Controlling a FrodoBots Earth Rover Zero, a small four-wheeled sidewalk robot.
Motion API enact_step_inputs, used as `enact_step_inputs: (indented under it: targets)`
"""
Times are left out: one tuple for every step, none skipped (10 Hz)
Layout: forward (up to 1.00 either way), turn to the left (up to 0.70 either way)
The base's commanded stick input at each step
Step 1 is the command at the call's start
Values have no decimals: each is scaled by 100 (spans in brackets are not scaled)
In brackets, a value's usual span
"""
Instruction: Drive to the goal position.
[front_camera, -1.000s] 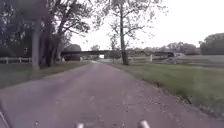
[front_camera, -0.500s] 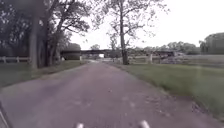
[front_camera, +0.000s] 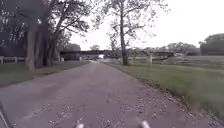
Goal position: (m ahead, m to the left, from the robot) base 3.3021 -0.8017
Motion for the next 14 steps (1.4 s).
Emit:
enact_step_inputs:
  targets:
    - [70, 35]
    - [70, 35]
    - [70, 35]
    - [70, 33]
    - [70, 5]
    - [70, 0]
    - [70, 0]
    - [70, 0]
    - [70, 0]
    - [70, 0]
    - [70, 0]
    - [70, 0]
    - [70, 0]
    - [70, 0]
